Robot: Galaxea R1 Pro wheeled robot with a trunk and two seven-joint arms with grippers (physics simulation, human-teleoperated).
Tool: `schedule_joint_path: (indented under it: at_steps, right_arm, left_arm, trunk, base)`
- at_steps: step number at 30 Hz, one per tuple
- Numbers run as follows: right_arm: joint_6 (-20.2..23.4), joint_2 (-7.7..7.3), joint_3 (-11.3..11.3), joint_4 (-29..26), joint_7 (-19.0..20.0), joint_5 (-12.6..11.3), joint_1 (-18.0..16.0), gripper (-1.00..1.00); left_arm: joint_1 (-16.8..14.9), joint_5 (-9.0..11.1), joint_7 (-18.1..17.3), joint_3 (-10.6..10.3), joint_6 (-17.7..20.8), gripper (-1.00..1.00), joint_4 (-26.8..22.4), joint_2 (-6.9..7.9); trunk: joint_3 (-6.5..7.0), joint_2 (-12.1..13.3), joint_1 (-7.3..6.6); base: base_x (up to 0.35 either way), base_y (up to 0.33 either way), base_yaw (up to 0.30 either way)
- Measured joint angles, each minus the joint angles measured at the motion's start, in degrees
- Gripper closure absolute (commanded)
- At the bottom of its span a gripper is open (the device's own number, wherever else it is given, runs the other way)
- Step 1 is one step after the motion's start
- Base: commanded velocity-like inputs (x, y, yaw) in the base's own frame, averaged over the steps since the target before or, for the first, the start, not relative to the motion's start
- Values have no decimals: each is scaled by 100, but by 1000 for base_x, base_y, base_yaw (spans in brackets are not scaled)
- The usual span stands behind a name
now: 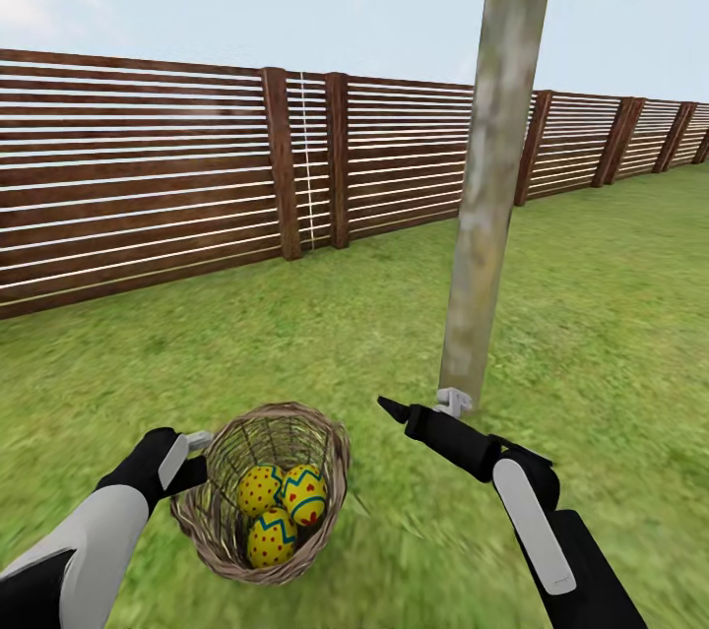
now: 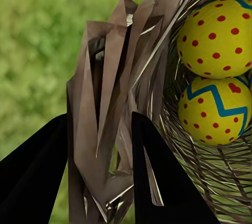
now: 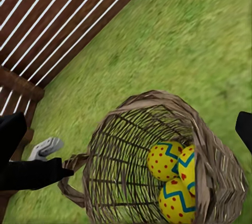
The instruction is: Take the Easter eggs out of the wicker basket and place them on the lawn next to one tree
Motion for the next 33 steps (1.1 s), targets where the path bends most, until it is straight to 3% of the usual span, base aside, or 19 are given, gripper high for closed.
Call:
schedule_joint_path:
  at_steps: [7, 8, 11, 21, 27, 29, 31, 33]
  right_arm:
    - [0, 16, 2, 0, 0, 2, 0, -100]
    - [-1, 16, 2, 0, 0, 2, 0, -100]
    - [1, 16, 2, 0, 0, 1, 0, -100]
    - [-2, 16, 4, 0, 0, 5, 0, -100]
    - [-3, 16, 2, 0, 0, 4, 0, -100]
    - [-3, 16, 2, 0, 0, 6, 0, -100]
    - [-3, 16, 2, 1, 0, 8, 0, -100]
    - [-3, 16, 2, 0, 0, 9, 0, -100]
  left_arm:
    - [0, -49, 2, -2, 0, 100, -3, -1]
    - [0, -56, 3, 3, 0, -100, -3, -1]
    - [-1, 69, -18, 21, -7, -100, -8, 5]
    - [-1, 71, -15, 17, -6, -100, -8, 7]
    - [-1, 72, -41, 33, 3, -100, -12, 31]
    - [-1, 74, -217, 35, 19, -100, -20, 48]
    - [-1, 78, -673, 38, 94, -100, -289, 81]
    - [2, 78, -910, 44, 204, -100, -464, 115]
  trunk:
    - [0, 0, 0]
    - [0, 0, 0]
    - [0, 0, 0]
    - [0, 0, 0]
    - [108, 239, -131]
    - [143, 319, -175]
    - [180, 399, -220]
    - [215, 480, -263]
  base:
    - [0, 0, 0]
    - [0, 0, 0]
    - [0, 0, 0]
    - [0, 0, 0]
    - [0, 0, 0]
    - [0, 0, 0]
    - [0, 0, 0]
    - [0, 0, 0]
